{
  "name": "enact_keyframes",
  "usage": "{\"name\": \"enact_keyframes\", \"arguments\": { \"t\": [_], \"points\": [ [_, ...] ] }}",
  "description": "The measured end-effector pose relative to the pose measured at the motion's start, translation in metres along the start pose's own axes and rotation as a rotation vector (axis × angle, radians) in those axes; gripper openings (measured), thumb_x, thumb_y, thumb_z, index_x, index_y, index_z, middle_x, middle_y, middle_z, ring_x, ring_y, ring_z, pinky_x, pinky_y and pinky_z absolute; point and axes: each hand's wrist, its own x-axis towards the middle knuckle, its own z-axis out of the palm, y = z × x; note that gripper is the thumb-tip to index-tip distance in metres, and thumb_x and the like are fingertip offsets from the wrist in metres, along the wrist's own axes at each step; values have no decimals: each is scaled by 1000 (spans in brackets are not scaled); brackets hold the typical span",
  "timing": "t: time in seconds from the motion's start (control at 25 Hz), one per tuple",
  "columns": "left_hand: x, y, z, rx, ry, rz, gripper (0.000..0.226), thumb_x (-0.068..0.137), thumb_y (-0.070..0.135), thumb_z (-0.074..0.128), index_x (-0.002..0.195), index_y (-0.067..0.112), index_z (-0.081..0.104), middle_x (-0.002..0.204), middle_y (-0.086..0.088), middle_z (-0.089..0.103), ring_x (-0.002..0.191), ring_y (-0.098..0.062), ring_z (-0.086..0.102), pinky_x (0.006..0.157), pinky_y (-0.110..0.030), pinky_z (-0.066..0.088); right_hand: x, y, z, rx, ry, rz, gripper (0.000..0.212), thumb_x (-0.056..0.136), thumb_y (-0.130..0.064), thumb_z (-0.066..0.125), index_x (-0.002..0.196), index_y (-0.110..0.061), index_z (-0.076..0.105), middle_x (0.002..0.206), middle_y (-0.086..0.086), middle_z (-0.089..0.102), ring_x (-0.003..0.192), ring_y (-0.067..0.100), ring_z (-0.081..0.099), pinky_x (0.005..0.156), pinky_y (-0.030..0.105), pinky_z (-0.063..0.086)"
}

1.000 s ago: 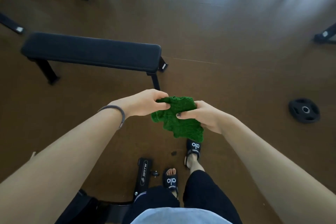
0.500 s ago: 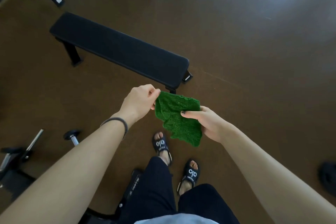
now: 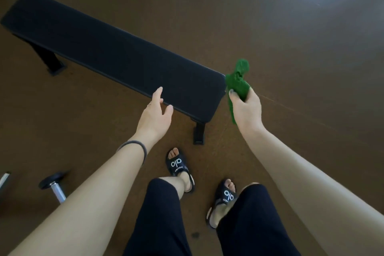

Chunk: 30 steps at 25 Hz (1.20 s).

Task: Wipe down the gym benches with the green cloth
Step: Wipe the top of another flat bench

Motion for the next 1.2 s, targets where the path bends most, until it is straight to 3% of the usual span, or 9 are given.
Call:
{"name": "enact_keyframes", "arguments": {
  "t": [0.08, 0.16, 0.24, 0.32, 0.48, 0.68, 0.88, 1.04, 1.2],
  "points": [
    [46, -24, 30, 39, 27, 15, 64, 107, 35, 48, 160, 40, 12, 166, 2, 30, 150, -26, 35, 114, -46, 40, 46, 31, 28, -214, 27, -259, 52, 104, -15, 56, 154, -27, 45, 146, -5, 58, 135, 13, 52, 113, 30, 44],
    [90, -49, 63, 76, 105, 87, 64, 107, 33, 48, 161, 37, 13, 167, 1, 27, 152, -24, 30, 118, -44, 35, 91, 85, 59, -567, -3, -526, 62, 101, -9, 58, 159, -21, 37, 159, 4, 45, 148, 23, 39, 122, 39, 33],
    [138, -78, 102, 162, 200, 165, 62, 108, 30, 44, 162, 33, 14, 167, -4, 28, 153, -24, 27, 121, -45, 30, 127, 150, 86, -1005, -227, -622, 67, 102, -31, 58, 162, -21, 29, 167, 10, 29, 155, 30, 24, 127, 47, 21],
    [181, -106, 134, 263, 290, 211, 60, 108, 31, 40, 162, 30, 14, 167, -10, 27, 154, -27, 24, 124, -49, 24, 151, 203, 107, -1272, -385, -646, 73, 101, -60, 42, 162, -23, 27, 169, 13, 22, 158, 31, 15, 128, 51, 13],
    [246, -149, 180, 311, 492, 264, 52, 109, 33, 33, 160, 30, 24, 167, -11, 25, 155, -29, 19, 127, -51, 14, 202, 231, 137, -1200, -279, -898, 66, 105, -58, 23, 162, -23, 28, 169, 11, 24, 158, 30, 15, 128, 51, 14],
    [286, -169, 216, 274, 801, 263, 42, 106, 29, 31, 137, 21, 60, 155, -2, 46, 149, -21, 33, 125, -43, 16, 225, 250, 147, -1261, -195, -1053, 67, 105, -57, 19, 160, -21, 31, 168, 11, 26, 157, 30, 18, 126, 51, 21],
    [286, -168, 219, 198, 847, 257, 45, 105, 30, 29, 131, 22, 65, 152, 2, 52, 146, -17, 38, 124, -40, 19, 260, 234, 136, -1207, -296, -1112, 65, 104, -59, 19, 158, -28, 38, 167, 5, 31, 156, 25, 24, 127, 45, 20],
    [289, -165, 223, 198, 911, 255, 44, 104, 32, 31, 126, 22, 67, 147, 3, 55, 142, -16, 43, 122, -39, 22, 332, 202, 124, -1180, -150, -910, 60, 107, -54, 19, 159, -29, 35, 169, 2, 26, 157, 23, 20, 128, 42, 16],
    [292, -169, 223, 224, 927, 260, 43, 102, 31, 33, 125, 22, 68, 147, 3, 55, 142, -17, 44, 122, -40, 23, 265, 233, 150, -1088, 19, -872, 60, 105, -50, 29, 155, -22, 44, 165, 9, 35, 154, 28, 28, 125, 47, 22]
  ]
}}
